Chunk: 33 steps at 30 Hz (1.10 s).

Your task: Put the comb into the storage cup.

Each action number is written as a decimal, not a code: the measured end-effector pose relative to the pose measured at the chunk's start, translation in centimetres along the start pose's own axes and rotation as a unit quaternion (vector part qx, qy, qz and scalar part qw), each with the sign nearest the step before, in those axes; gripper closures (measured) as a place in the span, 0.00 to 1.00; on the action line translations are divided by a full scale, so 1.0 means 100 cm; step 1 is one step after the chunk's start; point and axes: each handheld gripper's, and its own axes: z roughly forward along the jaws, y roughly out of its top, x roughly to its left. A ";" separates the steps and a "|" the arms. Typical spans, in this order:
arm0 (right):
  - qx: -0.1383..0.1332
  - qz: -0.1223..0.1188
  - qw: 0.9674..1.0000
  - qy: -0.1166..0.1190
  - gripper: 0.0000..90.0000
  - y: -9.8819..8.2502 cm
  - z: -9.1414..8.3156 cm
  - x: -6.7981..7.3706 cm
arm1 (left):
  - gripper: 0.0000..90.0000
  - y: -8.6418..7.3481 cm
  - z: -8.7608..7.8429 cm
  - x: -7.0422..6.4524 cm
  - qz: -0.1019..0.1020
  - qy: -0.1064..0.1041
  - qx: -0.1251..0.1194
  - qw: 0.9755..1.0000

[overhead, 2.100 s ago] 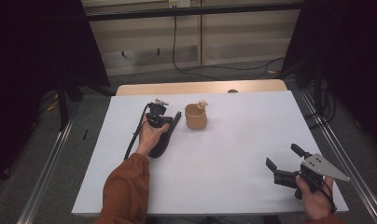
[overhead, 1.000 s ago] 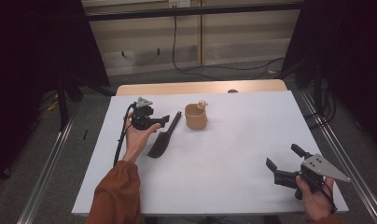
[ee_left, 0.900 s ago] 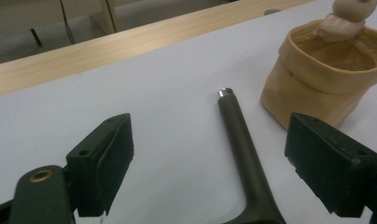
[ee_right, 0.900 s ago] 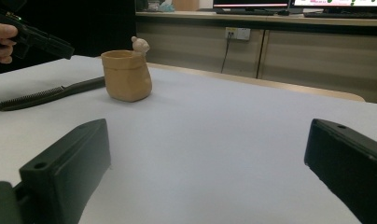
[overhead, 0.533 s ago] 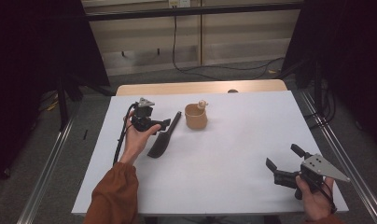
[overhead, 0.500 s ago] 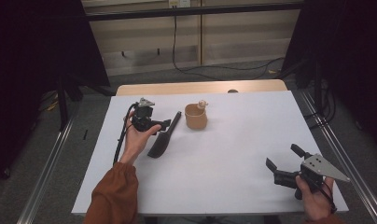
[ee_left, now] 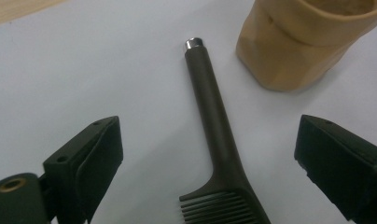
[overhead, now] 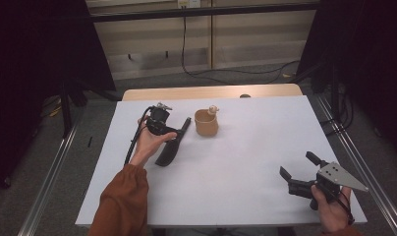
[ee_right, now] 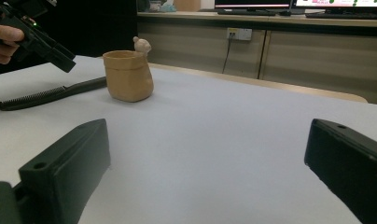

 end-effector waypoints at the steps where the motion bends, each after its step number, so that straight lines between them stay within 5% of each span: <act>1: 0.001 -0.001 1.000 0.000 0.00 0.000 0.000 0.000 | 0.09 0.001 0.003 -0.002 -0.015 0.002 -0.007 1.000; 2: 0.000 -0.001 1.000 0.001 0.00 0.000 0.000 0.000 | 0.10 0.002 0.002 0.000 0.002 0.003 0.009 1.000; 12: 0.001 -0.002 1.000 0.001 0.00 0.000 0.000 0.000 | 0.19 0.009 0.013 -0.005 0.002 0.004 0.060 0.998; 22: 0.002 -0.004 1.000 0.002 0.00 0.000 0.001 0.000 | 0.34 0.011 0.023 -0.010 -0.010 -0.015 0.084 0.996; 33: 0.004 -0.003 1.000 0.002 0.00 0.000 0.001 0.000 | 0.58 0.008 0.033 -0.011 -0.016 -0.011 0.103 0.994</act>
